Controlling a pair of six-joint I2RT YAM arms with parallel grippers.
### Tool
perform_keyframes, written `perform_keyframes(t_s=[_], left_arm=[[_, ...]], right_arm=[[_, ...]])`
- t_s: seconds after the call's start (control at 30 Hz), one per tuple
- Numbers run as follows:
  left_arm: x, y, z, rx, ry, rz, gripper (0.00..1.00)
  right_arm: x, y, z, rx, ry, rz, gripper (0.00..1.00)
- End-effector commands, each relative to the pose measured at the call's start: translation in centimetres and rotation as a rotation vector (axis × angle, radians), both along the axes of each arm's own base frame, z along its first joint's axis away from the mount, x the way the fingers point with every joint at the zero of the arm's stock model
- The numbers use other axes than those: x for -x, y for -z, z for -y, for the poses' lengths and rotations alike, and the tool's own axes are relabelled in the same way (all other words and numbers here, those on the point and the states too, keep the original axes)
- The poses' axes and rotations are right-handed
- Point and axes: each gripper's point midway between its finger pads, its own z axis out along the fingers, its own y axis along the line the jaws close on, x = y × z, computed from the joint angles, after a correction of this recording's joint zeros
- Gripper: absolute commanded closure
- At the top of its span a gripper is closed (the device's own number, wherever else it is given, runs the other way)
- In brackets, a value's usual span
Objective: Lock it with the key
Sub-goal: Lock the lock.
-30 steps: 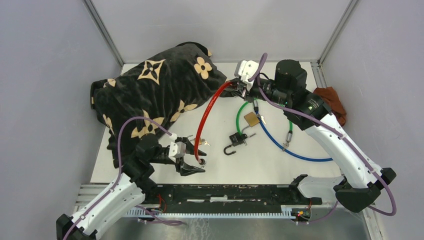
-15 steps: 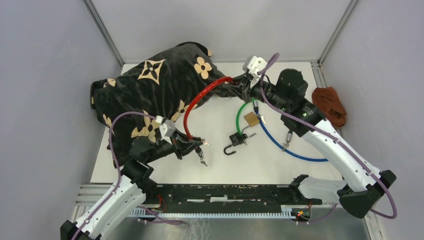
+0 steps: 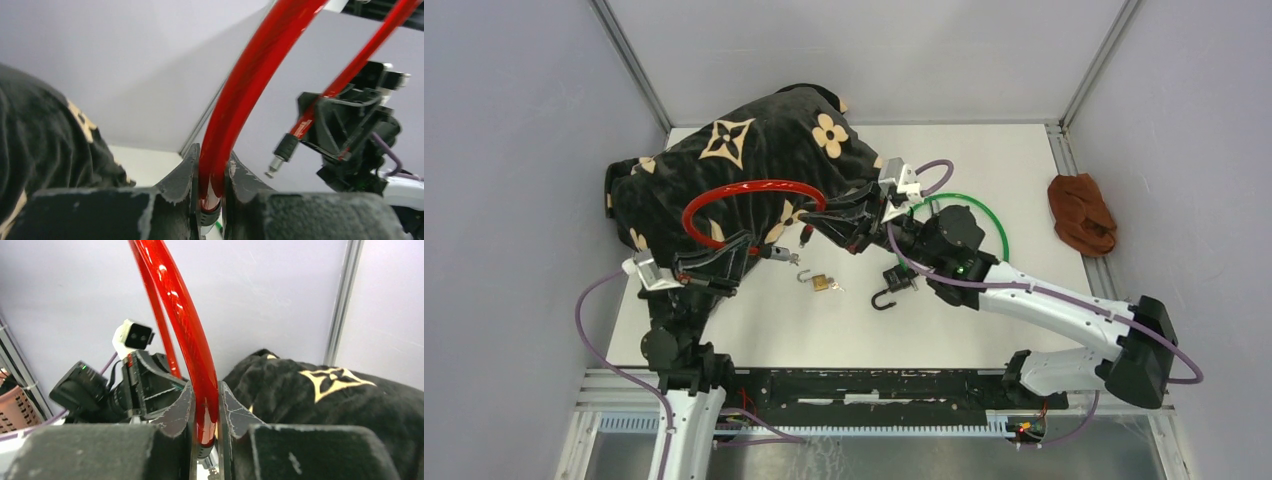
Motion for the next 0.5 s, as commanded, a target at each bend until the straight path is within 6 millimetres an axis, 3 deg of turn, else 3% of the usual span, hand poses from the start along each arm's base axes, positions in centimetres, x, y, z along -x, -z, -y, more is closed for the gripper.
perform_keyframes(t_s=[0.0, 0.17, 0.47], left_arm=[[3.4, -4.5, -1.5, 0.132, -0.004, 0.176, 0.98], [5.5, -6.6, -1.5, 0.158, 0.020, 0.262, 0.98], [5.0, -7.1, -3.0, 0.266, -0.006, 0.203, 0.98]], right_arm=[[2.4, -8.2, 0.2, -0.256, -0.081, 0.099, 1.00], [3.9, -8.9, -1.5, -0.290, -0.145, 0.107, 1.00], [4.9, -8.8, -3.2, -0.288, -0.180, 0.127, 1.00]])
